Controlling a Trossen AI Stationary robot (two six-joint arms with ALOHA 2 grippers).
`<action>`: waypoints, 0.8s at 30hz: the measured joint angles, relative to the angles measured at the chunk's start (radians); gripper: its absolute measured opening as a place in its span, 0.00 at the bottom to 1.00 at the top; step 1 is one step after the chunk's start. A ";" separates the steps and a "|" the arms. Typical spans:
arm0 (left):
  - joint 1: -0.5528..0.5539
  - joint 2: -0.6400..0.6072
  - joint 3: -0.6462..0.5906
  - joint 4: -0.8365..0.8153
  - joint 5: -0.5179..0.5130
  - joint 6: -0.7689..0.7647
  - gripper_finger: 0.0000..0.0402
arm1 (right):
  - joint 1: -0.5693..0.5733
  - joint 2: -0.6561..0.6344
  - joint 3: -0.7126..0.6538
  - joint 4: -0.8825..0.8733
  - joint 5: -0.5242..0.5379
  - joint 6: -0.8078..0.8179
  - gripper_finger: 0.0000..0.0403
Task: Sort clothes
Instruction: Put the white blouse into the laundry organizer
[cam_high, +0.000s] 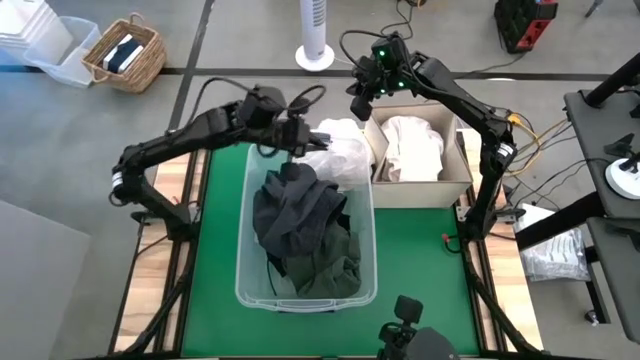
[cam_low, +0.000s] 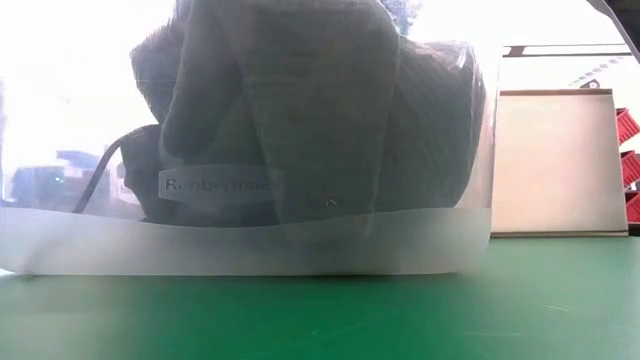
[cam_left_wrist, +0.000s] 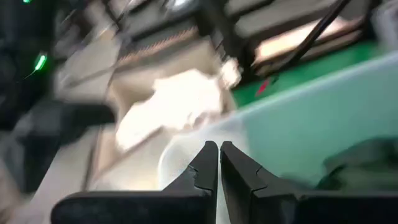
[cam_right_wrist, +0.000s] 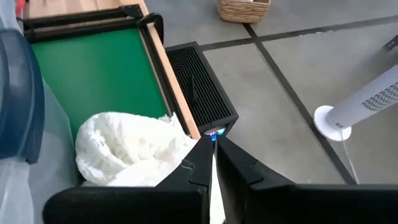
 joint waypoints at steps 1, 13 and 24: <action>-0.012 -0.021 -0.019 -0.010 -0.056 -0.003 0.00 | 0.000 0.000 0.000 -0.003 0.000 -0.013 0.03; -0.069 -0.476 -0.484 0.238 -0.192 -0.235 0.00 | -0.027 0.000 -0.015 -0.025 -0.008 -0.144 0.03; -0.105 -0.748 -0.719 0.352 -0.287 -0.289 0.00 | -0.029 -0.001 -0.174 0.035 -0.106 -0.305 0.03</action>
